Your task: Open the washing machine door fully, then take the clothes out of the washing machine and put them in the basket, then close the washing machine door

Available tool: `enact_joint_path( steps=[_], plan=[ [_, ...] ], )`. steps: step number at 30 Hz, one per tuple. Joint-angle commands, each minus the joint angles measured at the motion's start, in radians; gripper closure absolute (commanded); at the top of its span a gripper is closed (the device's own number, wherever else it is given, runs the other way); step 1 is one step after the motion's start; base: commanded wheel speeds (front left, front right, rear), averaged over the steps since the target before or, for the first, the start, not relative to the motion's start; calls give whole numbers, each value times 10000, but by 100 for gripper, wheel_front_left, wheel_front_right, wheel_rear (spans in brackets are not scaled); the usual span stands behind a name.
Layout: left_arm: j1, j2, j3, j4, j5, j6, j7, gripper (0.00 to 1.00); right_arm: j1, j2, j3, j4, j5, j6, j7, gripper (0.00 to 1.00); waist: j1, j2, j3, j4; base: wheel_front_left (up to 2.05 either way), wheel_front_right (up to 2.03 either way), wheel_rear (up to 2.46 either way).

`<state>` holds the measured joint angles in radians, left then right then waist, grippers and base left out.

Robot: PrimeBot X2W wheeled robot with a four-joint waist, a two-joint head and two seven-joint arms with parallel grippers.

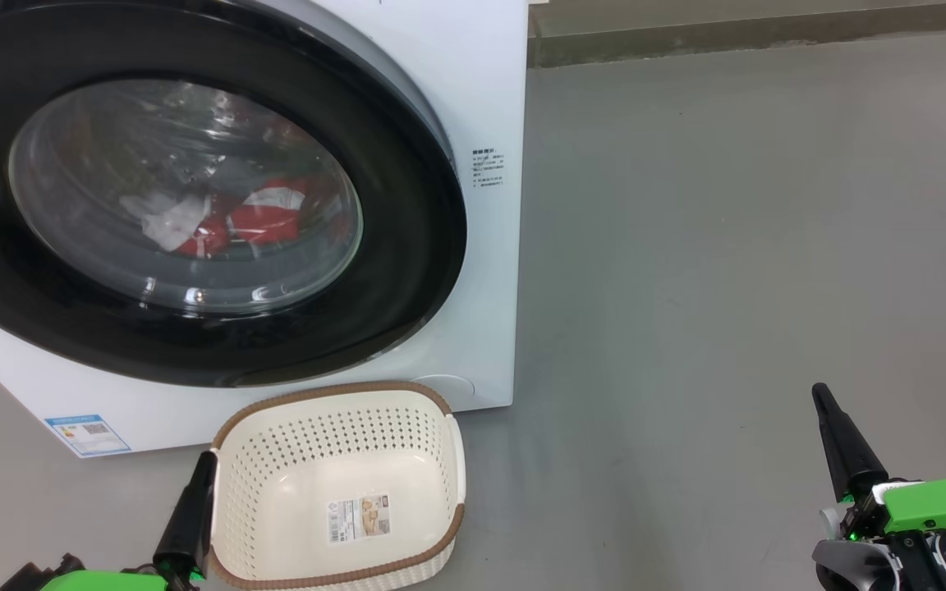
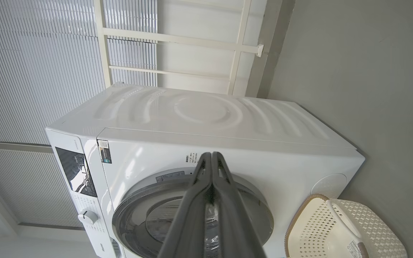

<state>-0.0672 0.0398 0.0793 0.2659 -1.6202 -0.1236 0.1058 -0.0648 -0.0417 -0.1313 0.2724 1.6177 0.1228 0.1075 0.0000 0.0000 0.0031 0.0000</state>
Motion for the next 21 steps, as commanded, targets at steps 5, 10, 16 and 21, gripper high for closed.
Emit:
enact_joint_path(
  steps=[5,10,16,21],
  plan=[
    [-409,107,352,-209,122,-71,80,100,-432,-87,165,-276,-99,79,65,100,0,0,0,0,0,0,0],
    [-409,107,353,-209,123,-71,81,100,-433,-87,165,-276,-99,79,65,100,0,0,0,0,0,0,0],
    [-409,107,353,-209,123,-71,81,100,-433,-86,165,-276,-100,79,65,100,0,0,0,0,0,0,0],
    [-409,107,353,-209,123,-71,81,100,-433,-86,164,-276,-100,79,65,100,0,0,0,0,0,0,0]
  ],
)
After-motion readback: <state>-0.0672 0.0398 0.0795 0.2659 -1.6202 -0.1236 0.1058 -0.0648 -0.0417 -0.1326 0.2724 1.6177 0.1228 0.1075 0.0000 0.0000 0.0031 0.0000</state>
